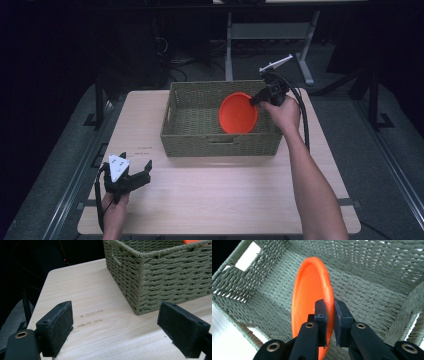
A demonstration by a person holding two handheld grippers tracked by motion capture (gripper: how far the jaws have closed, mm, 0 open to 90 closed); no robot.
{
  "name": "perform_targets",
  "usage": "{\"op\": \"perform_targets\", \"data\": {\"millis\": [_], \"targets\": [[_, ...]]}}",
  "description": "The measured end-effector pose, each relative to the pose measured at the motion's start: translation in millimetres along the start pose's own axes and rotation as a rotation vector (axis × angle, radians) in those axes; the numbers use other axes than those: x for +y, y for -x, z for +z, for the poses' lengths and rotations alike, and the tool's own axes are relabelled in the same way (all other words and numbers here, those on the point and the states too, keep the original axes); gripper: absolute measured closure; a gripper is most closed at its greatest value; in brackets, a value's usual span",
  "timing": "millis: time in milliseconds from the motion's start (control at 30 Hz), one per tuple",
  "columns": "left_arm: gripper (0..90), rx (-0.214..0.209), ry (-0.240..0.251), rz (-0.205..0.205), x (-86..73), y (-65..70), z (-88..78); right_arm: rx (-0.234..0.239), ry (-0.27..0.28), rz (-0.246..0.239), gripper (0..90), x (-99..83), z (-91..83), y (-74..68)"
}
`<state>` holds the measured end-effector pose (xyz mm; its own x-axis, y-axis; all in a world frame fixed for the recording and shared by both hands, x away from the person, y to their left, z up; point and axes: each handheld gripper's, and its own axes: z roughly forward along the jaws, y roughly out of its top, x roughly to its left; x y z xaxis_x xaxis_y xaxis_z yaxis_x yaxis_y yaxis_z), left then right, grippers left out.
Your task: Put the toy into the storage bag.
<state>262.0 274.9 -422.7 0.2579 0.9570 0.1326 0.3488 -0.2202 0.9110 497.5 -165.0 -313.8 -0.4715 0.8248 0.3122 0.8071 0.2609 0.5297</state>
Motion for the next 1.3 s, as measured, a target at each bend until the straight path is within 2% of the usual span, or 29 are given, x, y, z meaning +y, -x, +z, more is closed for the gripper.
{"op": "perform_targets", "data": {"millis": [233, 633, 733, 833, 1000, 1133, 1167, 1300], "targets": [[12.8, 0.003, 0.003, -0.002, -0.3, -1.0, 0.0, 0.0, -0.009, -0.005, 81.5, -2.0, 10.8, 1.0], [12.7, 0.002, 0.003, 0.001, -0.1, -1.5, -0.5, 0.004, -0.07, 0.011, 80.0, -9.8, 35.3, 5.5], [12.7, 0.002, 0.003, 0.001, -0.1, -1.5, -0.5, 0.012, -0.06, 0.018, 79.8, -10.8, 35.5, 7.2], [12.8, 0.003, -0.002, 0.002, 0.0, -1.9, -0.8, 0.009, -0.076, 0.028, 78.8, -11.7, 35.4, 10.1], [12.7, 0.002, 0.003, 0.001, -0.1, -1.4, -0.5, -0.004, -0.061, 0.042, 75.4, -11.7, 28.9, 12.9], [12.8, 0.002, -0.003, -0.001, 0.1, -0.7, -0.7, -0.011, -0.068, 0.038, 76.1, -12.4, 24.9, 13.8], [12.8, 0.002, -0.003, -0.001, 0.1, -0.5, -0.7, 0.007, -0.06, 0.044, 76.1, -12.8, 22.7, 14.9], [12.7, 0.002, -0.001, 0.006, 0.2, -0.6, -1.0, 0.003, -0.062, 0.031, 76.0, -13.1, 21.5, 13.2]]}}
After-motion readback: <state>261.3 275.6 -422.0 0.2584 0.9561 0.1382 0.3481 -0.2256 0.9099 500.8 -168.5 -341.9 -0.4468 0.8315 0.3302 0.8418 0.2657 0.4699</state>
